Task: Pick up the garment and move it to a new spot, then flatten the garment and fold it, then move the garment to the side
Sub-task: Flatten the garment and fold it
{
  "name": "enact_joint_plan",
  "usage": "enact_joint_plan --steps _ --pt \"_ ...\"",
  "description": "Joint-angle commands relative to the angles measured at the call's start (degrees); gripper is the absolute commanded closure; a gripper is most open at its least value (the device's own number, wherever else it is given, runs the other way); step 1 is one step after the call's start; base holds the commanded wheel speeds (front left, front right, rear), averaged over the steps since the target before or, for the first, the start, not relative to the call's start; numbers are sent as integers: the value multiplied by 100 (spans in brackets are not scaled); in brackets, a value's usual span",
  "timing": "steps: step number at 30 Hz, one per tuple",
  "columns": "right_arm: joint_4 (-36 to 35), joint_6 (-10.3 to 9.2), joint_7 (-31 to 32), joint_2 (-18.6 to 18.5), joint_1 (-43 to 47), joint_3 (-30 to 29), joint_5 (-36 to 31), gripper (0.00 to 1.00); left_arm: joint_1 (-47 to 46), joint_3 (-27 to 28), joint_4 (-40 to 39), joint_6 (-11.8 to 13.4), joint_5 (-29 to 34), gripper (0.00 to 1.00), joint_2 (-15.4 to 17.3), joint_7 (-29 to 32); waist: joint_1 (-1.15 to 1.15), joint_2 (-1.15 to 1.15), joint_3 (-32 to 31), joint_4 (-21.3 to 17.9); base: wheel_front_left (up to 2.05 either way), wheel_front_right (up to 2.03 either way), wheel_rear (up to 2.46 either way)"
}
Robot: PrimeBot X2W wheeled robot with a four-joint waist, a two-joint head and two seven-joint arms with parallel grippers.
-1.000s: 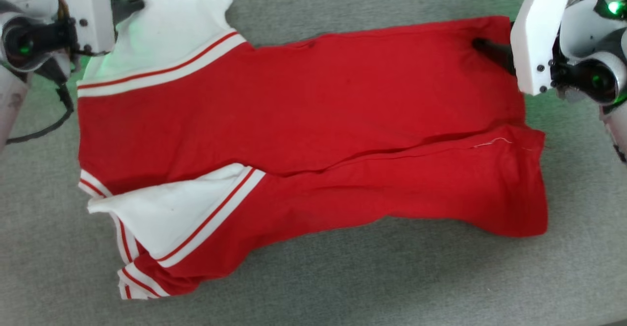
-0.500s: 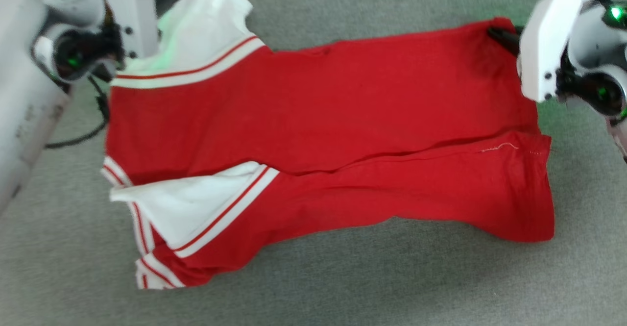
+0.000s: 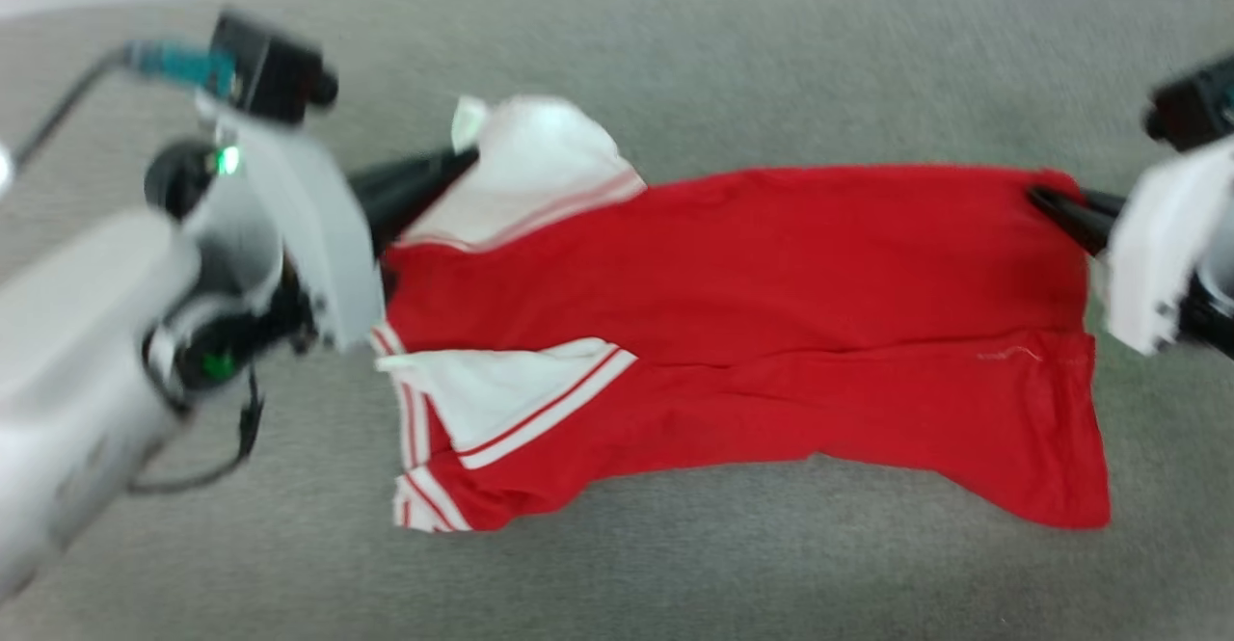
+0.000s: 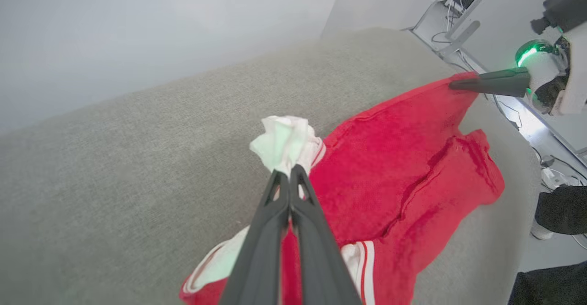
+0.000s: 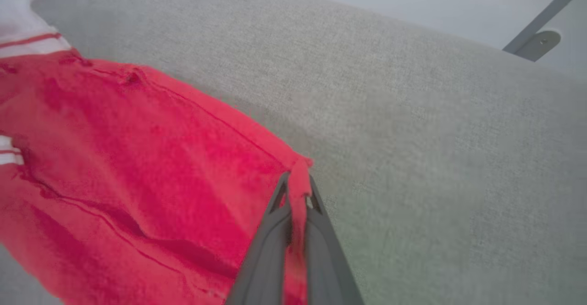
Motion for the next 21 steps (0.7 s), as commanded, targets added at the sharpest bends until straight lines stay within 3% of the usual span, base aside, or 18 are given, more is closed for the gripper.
enact_joint_plan --steps 1,6,10,14,21 --pt "-150 -8 -75 -221 309 -67 64 100 265 -67 -236 9 28 100 176 -279 0 0 -548 516 0 0 0" --pt "-454 -8 -244 -704 1128 -360 188 100 1035 -135 -881 9 -83 100 601 -1216 0 0 -765 660 0 0 0" --pt "-619 -8 -400 -840 1783 -707 270 100 1641 -240 -1209 9 -166 100 829 -1740 0 0 -833 741 0 0 0" --pt "-767 -8 -500 -925 2378 -1104 227 100 2056 -359 -1311 9 -225 100 775 -1991 0 0 -774 841 0 0 0" --pt "-747 -8 -585 -663 2929 -1667 -304 100 2250 -432 -685 9 -300 100 190 -2204 0 0 -442 855 0 0 0"
